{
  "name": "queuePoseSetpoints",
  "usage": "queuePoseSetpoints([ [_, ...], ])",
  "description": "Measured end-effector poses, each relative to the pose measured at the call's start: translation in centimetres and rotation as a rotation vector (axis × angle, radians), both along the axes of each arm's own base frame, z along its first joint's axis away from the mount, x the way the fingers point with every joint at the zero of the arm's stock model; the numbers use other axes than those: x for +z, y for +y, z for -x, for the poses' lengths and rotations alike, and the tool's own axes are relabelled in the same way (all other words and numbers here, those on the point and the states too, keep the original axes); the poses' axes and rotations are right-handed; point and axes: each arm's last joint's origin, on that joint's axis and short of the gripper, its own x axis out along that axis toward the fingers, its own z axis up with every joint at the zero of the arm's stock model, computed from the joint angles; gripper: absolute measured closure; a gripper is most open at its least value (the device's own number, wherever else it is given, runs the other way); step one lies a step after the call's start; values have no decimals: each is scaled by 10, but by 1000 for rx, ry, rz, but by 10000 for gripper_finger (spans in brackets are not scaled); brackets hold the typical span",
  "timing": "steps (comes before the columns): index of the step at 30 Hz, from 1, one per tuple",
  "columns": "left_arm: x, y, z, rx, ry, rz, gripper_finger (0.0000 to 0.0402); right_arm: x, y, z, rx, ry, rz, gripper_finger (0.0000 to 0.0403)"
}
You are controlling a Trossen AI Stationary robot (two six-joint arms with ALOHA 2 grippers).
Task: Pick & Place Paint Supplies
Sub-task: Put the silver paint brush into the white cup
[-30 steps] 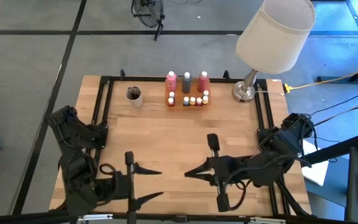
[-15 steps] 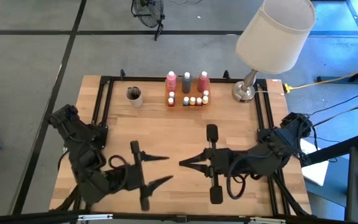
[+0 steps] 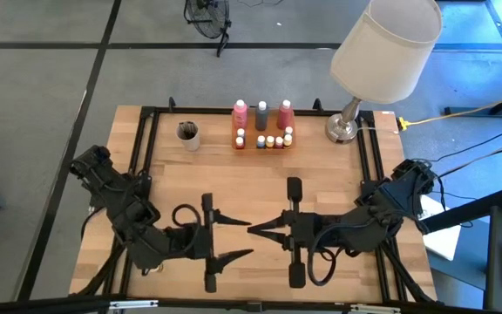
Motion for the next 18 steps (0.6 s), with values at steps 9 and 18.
queuePoseSetpoints([
  [9,0,6,-7,-52,0,51,164,-2,1,-1,0,7,5,403],
  [18,0,7,-7,-47,0,59,192,-2,1,-1,0,9,3,403],
])
